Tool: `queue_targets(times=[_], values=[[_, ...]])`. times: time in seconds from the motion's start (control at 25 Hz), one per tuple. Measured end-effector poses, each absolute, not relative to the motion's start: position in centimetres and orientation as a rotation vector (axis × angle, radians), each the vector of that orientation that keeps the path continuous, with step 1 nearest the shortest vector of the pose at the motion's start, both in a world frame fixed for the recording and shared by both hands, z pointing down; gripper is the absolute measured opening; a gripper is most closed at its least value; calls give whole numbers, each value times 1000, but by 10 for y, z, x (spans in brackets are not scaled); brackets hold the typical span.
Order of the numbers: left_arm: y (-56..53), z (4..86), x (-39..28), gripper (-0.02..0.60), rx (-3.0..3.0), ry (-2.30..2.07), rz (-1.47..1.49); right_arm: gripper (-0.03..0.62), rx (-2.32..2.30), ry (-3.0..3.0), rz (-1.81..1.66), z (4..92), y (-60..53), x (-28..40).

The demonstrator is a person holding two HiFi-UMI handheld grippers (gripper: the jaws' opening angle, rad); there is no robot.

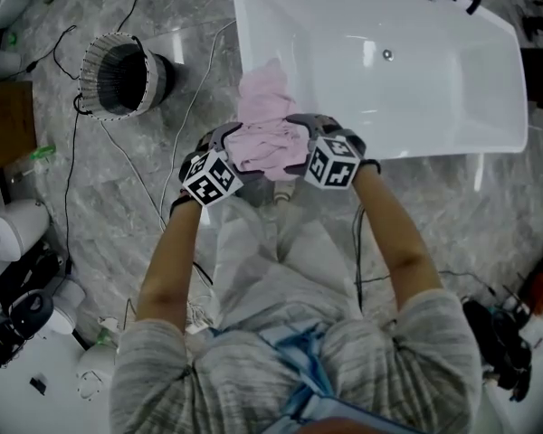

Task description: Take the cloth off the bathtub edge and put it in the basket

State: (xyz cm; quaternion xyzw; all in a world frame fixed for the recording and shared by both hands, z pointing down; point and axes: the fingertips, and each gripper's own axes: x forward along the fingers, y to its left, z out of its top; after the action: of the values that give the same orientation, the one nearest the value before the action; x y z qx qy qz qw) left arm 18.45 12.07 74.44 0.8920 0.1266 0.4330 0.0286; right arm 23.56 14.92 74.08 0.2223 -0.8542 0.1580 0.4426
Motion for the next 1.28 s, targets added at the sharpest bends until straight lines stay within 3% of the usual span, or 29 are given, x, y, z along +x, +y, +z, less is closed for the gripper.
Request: queue_targets(times=[0.24, 0.64, 0.8, 0.84, 1.28], values=[[115, 802, 166, 520, 2662, 462, 1611, 477, 444, -1991, 362, 795, 152, 236], [107, 866, 159, 520, 2594, 433, 1813, 477, 366, -1865, 318, 856, 155, 237], [110, 883, 158, 524, 2583, 404, 1859, 477, 374, -1831, 304, 874, 152, 236], [110, 888, 158, 555, 2581, 385, 1867, 477, 377, -1824, 300, 879, 151, 236], [107, 914, 173, 557, 2559, 449, 1880, 478, 266, -1767, 244, 912, 133, 228]])
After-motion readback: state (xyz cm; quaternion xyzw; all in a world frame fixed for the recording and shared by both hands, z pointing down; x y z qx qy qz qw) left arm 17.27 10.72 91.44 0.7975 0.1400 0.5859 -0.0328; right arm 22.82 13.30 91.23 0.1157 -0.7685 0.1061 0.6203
